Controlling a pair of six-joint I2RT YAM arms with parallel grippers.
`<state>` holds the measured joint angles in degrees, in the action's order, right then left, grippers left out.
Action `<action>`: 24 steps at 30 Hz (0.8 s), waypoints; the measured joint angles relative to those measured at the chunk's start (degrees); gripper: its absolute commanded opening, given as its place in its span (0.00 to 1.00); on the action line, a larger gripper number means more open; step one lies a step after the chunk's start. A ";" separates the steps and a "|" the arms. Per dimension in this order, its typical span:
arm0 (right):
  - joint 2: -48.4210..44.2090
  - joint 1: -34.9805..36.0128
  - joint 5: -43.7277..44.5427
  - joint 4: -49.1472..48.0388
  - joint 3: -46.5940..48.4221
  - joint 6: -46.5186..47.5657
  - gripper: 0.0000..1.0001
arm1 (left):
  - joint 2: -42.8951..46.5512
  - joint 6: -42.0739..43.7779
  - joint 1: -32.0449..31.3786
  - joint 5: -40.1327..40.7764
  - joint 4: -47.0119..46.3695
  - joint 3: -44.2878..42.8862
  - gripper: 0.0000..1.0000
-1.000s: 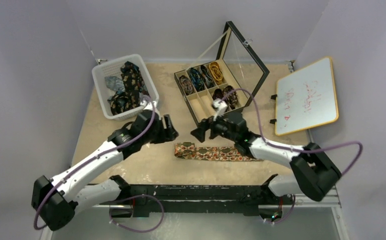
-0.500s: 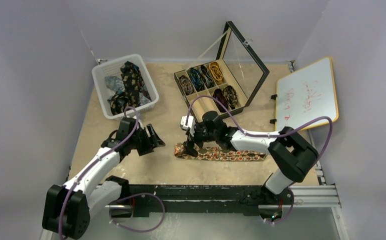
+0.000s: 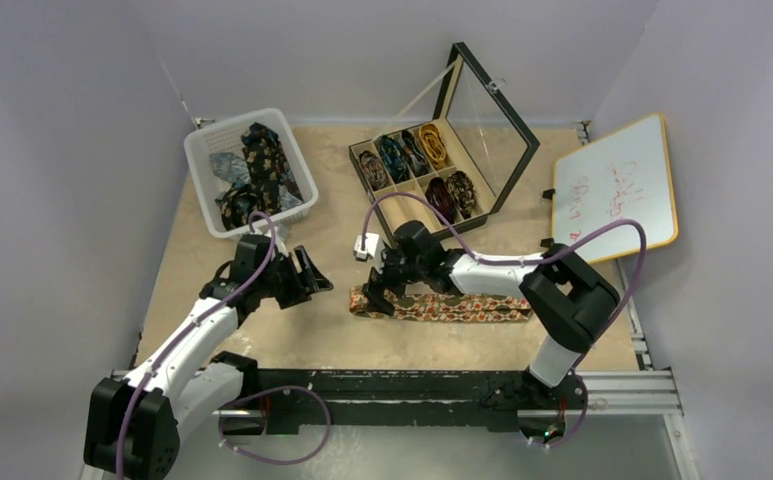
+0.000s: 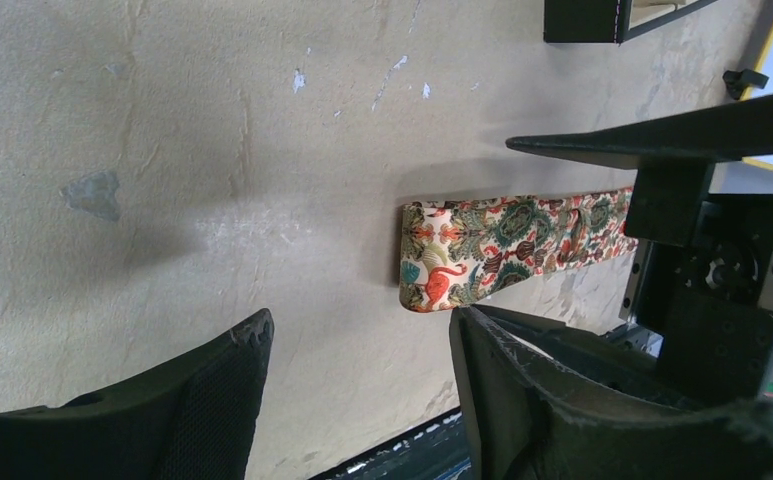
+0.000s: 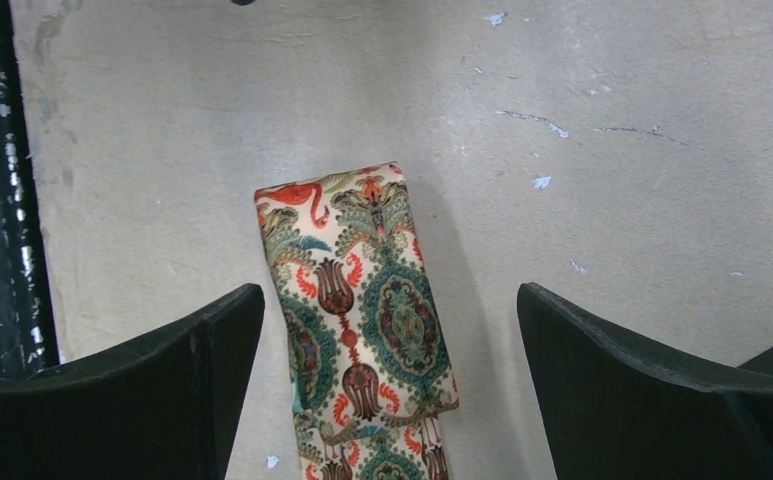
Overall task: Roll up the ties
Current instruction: Roll the tie at the center of the board.
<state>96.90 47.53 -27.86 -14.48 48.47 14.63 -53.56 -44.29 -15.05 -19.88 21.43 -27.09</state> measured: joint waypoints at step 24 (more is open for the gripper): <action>7.26 9.49 16.48 8.46 8.35 0.50 0.84 | -0.76 0.52 0.00 -0.55 -0.83 0.00 0.62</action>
<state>104.16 57.01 -11.38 -6.02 56.82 15.14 -54.33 -43.77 -15.05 -20.43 20.60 -27.09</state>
